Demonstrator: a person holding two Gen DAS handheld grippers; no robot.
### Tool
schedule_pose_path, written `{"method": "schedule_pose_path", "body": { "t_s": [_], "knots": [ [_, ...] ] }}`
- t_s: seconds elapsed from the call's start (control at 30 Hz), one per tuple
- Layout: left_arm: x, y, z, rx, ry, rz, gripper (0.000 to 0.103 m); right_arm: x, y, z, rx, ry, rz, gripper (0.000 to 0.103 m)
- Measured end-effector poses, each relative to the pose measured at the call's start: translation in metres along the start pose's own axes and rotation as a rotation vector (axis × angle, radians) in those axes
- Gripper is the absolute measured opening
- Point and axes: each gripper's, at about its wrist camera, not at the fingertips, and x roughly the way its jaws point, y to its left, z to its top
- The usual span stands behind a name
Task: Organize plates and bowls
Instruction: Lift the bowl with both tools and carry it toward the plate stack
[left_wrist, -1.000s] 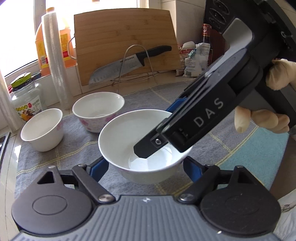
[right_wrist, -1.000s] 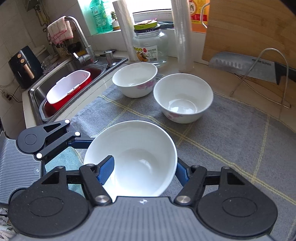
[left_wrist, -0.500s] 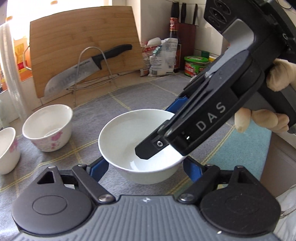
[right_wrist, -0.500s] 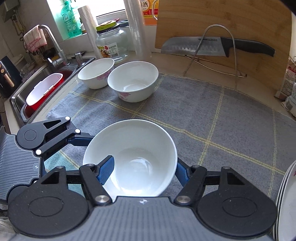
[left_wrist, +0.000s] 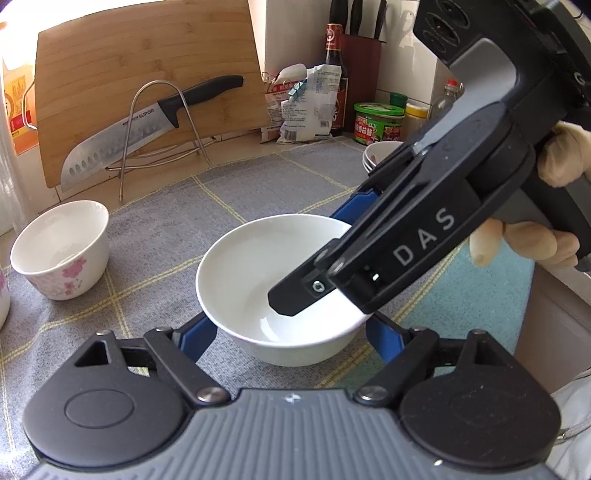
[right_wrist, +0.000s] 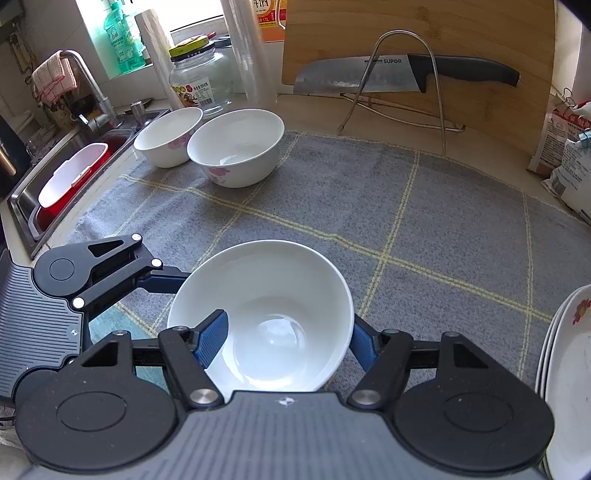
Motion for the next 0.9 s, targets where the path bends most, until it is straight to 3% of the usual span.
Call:
{"method": "schedule_pose_path", "body": {
  "t_s": [0.43, 0.5, 0.57, 0.63, 0.9],
  "knots": [
    [0.006, -0.001, -0.001, -0.003, 0.011, -0.004, 0.088, 0.004, -0.002, -0.005, -0.002, 0.008, 0.014, 0.076],
    [0.005, 0.000, -0.001, -0.017, -0.002, -0.013, 0.100, 0.005, -0.003, -0.006, 0.006, 0.013, 0.020, 0.080],
    [0.002, 0.000, -0.002, -0.019, -0.019, -0.008, 0.101, 0.004, -0.003, -0.007, 0.008, 0.009, 0.015, 0.093],
    [-0.001, 0.002, -0.004, -0.022, -0.020, -0.011, 0.101, 0.002, -0.003, -0.007, 0.004, -0.004, 0.008, 0.100],
    [-0.024, 0.013, -0.018, -0.054, -0.001, 0.042, 0.101, -0.007, -0.005, 0.001, 0.010, -0.034, 0.009, 0.103]
  ]
}}
